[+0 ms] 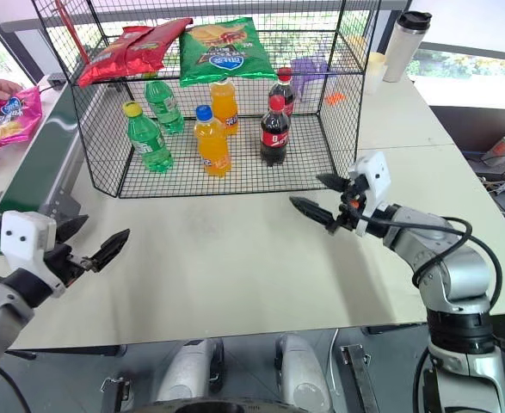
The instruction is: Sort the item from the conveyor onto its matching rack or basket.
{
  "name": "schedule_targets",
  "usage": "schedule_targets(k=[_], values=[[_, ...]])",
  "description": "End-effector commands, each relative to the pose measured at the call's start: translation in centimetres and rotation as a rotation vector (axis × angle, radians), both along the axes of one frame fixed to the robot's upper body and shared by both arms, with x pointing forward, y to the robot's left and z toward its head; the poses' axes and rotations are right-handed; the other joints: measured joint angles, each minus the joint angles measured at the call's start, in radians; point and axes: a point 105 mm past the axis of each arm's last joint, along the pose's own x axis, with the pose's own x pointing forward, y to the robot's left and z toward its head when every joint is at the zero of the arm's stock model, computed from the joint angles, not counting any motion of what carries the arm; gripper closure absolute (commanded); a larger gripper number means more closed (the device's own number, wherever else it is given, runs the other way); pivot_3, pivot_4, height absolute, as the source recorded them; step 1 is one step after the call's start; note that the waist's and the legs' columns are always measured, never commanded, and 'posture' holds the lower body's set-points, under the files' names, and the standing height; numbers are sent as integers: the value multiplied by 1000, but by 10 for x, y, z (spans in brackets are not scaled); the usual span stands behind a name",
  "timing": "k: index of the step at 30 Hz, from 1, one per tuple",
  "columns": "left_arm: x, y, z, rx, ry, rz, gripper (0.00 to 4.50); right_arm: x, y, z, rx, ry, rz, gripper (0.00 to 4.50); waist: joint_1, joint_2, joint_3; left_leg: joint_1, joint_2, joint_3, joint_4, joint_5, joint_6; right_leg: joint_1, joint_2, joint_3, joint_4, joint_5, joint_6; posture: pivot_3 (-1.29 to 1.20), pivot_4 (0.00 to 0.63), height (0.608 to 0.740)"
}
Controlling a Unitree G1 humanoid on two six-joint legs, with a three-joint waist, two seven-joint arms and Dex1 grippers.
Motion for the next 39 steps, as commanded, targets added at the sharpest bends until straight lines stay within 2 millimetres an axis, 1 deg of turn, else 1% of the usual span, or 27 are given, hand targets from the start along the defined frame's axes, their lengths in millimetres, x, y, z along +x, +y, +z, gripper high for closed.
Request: schedule_targets(k=[1, 6, 9, 14, 17, 23, 26, 31, 33, 36, 39], values=[[2, -2, 3, -7, -32, -12, 9, -6, 15, 10, 10, -50, 56, 0, -1, 0, 0, 0, 0, 0, 0, 0, 0, 0, 0, 0, 0, 0, 0, 0, 150, 740], [6, -7, 2, -12, -25, -11, 9, -6, 18, 6, 9, -48, 59, 0, 0, 0, 0, 0, 0, 0, 0, 0, 0, 0, 0, 0, 0, 0, 0, 0, 150, 740], [8, 0, -3, 62, -17, 60, 9, -5, 17, 4, -5, -44, 65, 0, 1, 0, 0, -1, 0, 0, 0, 0, 0, 0, 0, 0, -1, 0, 0, 0, 150, 740], [12, 14, -3, 140, -43, 211, 9, 2, 16, 4, -15, -54, 68, 0, 0, 0, 0, 0, 0, 0, 0, 0, 0, 0, 0, 0, -1, 0, 0, 0, 150, 740], [12, 7, -1, 122, -58, 178, 9, 5, 17, 3, -24, -61, 70, 0, 0, 0, 0, 0, 0, 0, 0, 0, 0, 0, 0, 0, -1, 0, 0, 0, 150, 740], [9, 5, 3, 73, -89, 170, 9, 13, 20, 4, -35, -87, 56, 0, 0, 0, 0, 0, 0, 0, 0, 0, 0, 0, 0, 0, -1, 0, 0, 0, 150, 740], [6, 7, 4, 23, -90, 188, 9, 18, 18, 3, -36, -92, 37, 0, 0, 0, 0, 0, 0, 0, 0, 0, 0, 0, 0, 0, -1, 0, 0, 0, 150, 740], [5, 12, 7, 92, -108, 255, 9, 29, 16, 3, -61, -122, -37, 0, 0, 0, 0, 0, 0, 0, 0, 0, 0, 0, 1, 0, -1, 0, 0, 0, 150, 740], [6, 12, 7, 75, -112, 265, 9, 32, 16, 3, -66, -134, -59, 0, 0, 0, 0, 0, 0, 0, 0, 0, 0, 0, 1, 0, -1, 1, 0, 0, 150, 740], [7, 14, 6, 18, -110, 284, 9, 35, 15, 5, -70, -153, -79, 0, 1, 0, 0, 0, 0, 0, 0, 0, 0, 1, 1, 0, -1, 1, 0, 0, 150, 740], [7, 14, 1, 43, -85, 278, 9, 37, 15, 6, -77, -167, -89, 0, 0, 0, 0, 0, 0, 0, 0, 0, 0, 1, 1, 0, -1, 1, 0, 0, 150, 740]])
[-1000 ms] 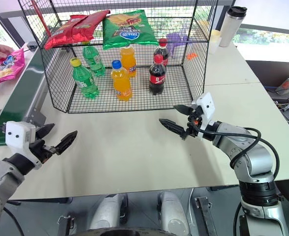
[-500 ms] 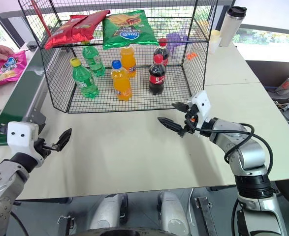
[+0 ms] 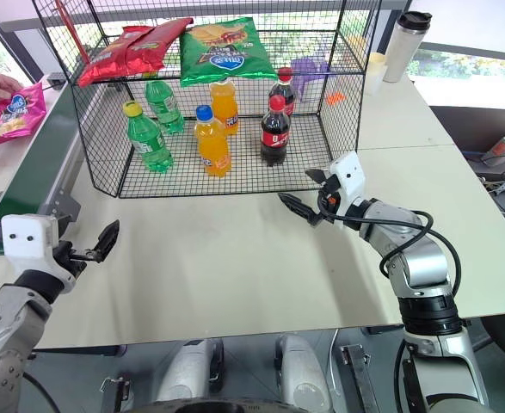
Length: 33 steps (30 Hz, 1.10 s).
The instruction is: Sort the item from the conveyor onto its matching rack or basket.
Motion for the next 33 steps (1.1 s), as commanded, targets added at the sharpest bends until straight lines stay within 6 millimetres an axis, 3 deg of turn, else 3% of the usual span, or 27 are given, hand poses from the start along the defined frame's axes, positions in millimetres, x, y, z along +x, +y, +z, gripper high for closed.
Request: schedule_targets(k=[1, 3, 9, 33], values=[[-1, 2, 5, 75, -6, 0, 9, 2, 2, 14, 4, -66, -4, 0, 0, 0, 0, 0, 0, 0, 0, 0, 0, 0, 0, 0, 0, 0, 0, 0, 150, 740], [-1, 1, 3, 110, 5, -9, 9, 3, 2, 13, 9, -61, -3, 0, 0, 0, 0, 0, 0, 0, 0, 0, 0, 0, 0, 0, 1, 0, 0, 0, 150, 740], [-2, -12, 6, -13, 5, -127, 9, 7, 2, 18, 12, -73, -3, 0, 0, 0, 0, 0, 0, 0, 0, 0, 0, 0, 0, 0, 1, 0, 0, 0, 150, 740], [2, -19, 10, 12, 21, -175, 9, 9, 2, 15, 11, -83, -9, 0, -1, 0, 0, 1, 0, 0, 0, 0, 0, 0, 0, 0, 2, 0, 0, 0, 150, 740]])
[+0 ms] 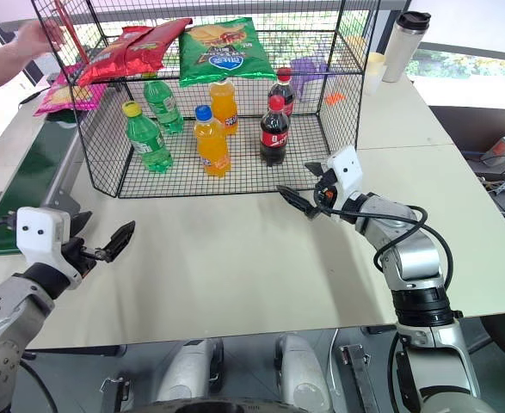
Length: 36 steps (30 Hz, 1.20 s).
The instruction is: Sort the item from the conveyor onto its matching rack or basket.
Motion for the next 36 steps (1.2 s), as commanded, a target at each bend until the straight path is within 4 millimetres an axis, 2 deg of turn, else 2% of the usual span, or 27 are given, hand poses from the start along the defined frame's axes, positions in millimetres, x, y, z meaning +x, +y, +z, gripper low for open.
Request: schedule_targets(k=[1, 9, 12, 13, 15, 18, 22, 24, 27, 32, 36], values=[[-3, -3, 11, 24, -36, -12, 9, 0, 0, 13, 10, -56, 9, 0, 0, 0, 0, 0, 0, 0, 0, 0, 0, 0, 0, 0, 0, 0, 0, 0, 150, 740], [-13, -3, 19, 8, -62, -15, 9, 5, 0, 16, 12, -56, 52, 0, 0, 0, 0, 0, 0, 0, 0, 0, 0, 0, 0, 0, 0, 0, 0, 0, 150, 740], [-20, 11, 35, 66, -114, 25, 9, 4, 6, 24, 48, -42, 112, 0, -3, 0, 0, 0, 0, 0, 0, 0, 0, 0, 0, 0, 0, 0, 0, 0, 150, 740], [-23, 20, 43, 121, -135, 55, 9, 3, 8, 28, 71, -35, 137, 0, -3, 0, 0, 0, 0, 0, 0, 0, 0, 0, 0, 0, 0, 0, 0, 0, 150, 740], [-33, 48, 65, 362, -169, 144, 9, 0, 16, 41, 131, -22, 199, 0, -5, 0, 0, 0, 1, 0, 0, 0, 0, -1, 1, 0, 1, 0, 0, 0, 150, 740], [-49, 79, 88, 719, -154, 220, 9, -6, 30, 54, 177, -20, 281, 0, -3, 0, 0, 1, 1, 0, -1, 0, 0, -1, 1, 0, 1, 0, -1, 0, 150, 740], [-68, 108, 101, 1146, -78, 241, 9, -12, 52, 67, 206, -31, 376, 0, -4, 0, 0, 0, 0, 2, -2, 0, 0, -3, -1, 0, 0, -1, -1, 0, 150, 740], [-75, 119, 100, 1291, -36, 226, 9, -16, 64, 76, 223, -42, 424, 0, -4, 1, 0, -1, 0, 2, -3, 0, 0, -4, -1, 0, 0, -1, -1, 0, 150, 740], [-82, 127, 88, 1412, 16, 182, 9, -27, 78, 84, 211, -50, 511, 0, 0, 1, 0, -2, 0, 3, -3, 0, 0, -6, -4, 0, 0, -1, -1, 0, 150, 740], [-87, 135, 49, 1490, 101, 83, 9, -54, 84, 67, 59, 15, 666, 0, -1, 1, 0, -4, 1, 5, -5, -1, -1, -7, -7, 0, -5, 0, -1, 0, 150, 740], [-84, 139, 31, 1495, 111, 59, 9, -61, 81, 57, -7, 39, 689, 0, -3, 0, 0, -6, 1, 5, -5, -1, -1, -7, -7, 0, -7, 0, -1, 0, 150, 740]])
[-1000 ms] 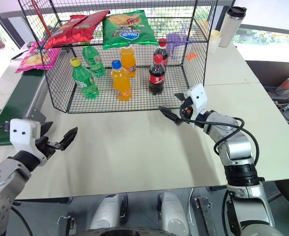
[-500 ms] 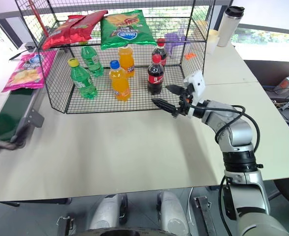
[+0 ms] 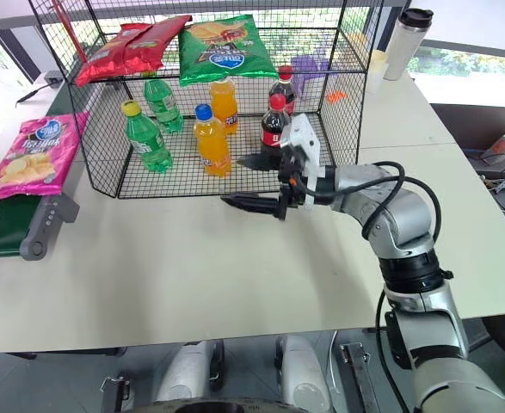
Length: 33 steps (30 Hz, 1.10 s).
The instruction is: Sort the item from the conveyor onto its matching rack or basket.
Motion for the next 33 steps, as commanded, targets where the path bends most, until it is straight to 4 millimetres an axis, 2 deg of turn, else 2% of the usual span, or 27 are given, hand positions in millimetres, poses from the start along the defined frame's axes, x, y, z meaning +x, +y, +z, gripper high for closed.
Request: schedule_targets(k=[1, 9, 22, 33], values=[[3, 2, -7, 22, -9, -13, 9, -9, 2, 5, -14, -40, 42, 0, -1, 0, 0, 0, 0, 0, 0, 0, 0, 0, 0, 0, 0, 0, 0, 0, 150, 740], [21, -4, -24, -16, -18, -47, 9, -1, -6, 4, -19, -63, -21, 0, -1, 0, 0, -1, 1, 1, 0, 0, 0, -1, 1, 0, 0, 1, 0, 0, 150, 740], [37, -11, -34, -27, -14, -77, 9, 2, -6, 3, -4, -80, -73, 0, 0, 0, 0, 0, 1, 1, 1, 0, 0, -1, 2, 0, 2, 2, 0, 0, 150, 740], [63, -10, -23, 31, -129, -62, 9, 2, -5, 3, -3, -89, -94, 0, 0, -1, -1, 0, 1, 1, 3, 0, 0, -1, 2, 0, 5, 3, 3, 0, 150, 740]])
